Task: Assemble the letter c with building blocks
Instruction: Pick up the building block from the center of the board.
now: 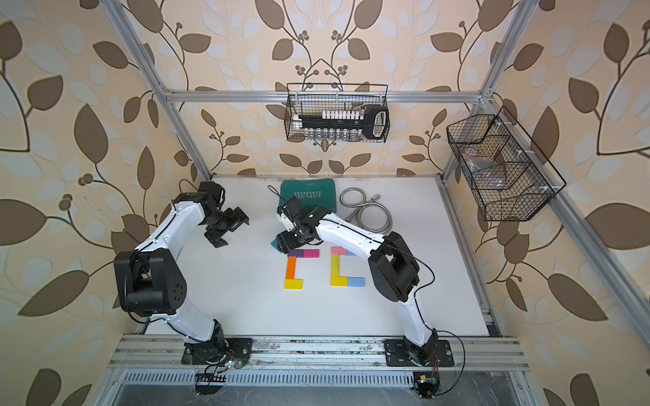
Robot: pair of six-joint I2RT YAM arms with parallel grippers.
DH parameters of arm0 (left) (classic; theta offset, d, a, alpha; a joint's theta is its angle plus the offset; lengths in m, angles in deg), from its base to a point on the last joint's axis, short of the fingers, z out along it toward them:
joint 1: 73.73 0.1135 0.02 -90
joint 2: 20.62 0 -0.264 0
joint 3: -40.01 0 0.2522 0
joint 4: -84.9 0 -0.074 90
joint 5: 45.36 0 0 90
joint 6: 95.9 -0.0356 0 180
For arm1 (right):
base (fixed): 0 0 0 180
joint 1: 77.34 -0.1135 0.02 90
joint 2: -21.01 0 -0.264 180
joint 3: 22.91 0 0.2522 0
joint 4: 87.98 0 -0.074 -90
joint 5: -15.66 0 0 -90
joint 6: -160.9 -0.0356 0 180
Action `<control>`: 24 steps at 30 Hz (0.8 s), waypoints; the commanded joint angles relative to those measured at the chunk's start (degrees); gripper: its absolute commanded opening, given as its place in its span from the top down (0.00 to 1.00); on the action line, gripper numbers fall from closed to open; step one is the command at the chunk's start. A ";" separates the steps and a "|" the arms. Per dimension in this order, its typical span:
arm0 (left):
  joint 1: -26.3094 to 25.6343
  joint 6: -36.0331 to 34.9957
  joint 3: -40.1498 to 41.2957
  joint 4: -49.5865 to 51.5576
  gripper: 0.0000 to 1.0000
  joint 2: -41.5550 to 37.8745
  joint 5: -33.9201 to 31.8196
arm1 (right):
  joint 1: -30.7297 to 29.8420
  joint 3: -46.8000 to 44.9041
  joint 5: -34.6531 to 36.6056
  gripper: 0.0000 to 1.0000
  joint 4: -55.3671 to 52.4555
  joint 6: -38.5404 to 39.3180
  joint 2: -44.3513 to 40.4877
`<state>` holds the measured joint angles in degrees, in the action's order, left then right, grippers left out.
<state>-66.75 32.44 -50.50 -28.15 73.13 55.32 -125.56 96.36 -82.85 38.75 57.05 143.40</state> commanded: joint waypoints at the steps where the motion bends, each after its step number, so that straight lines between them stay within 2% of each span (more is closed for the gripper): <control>1: 1.43 -0.48 1.75 -1.30 0.01 -3.94 3.96 | -1.28 7.14 4.54 0.30 -6.18 6.03 5.59; 9: 9.06 -1.35 5.39 -4.32 0.01 -4.24 8.95 | -2.54 22.20 8.07 0.31 -12.24 8.24 17.23; 17: 9.84 -1.71 5.76 -5.59 0.01 -3.89 11.76 | -2.36 32.94 9.90 0.32 -13.74 9.37 24.86; 24: 9.98 -1.60 5.29 -5.64 0.01 -4.58 12.79 | -2.24 33.80 9.92 0.32 -13.29 9.06 27.62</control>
<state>-57.02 31.79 -45.06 -33.62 71.01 66.66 -127.95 128.86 -74.02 26.92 65.66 168.97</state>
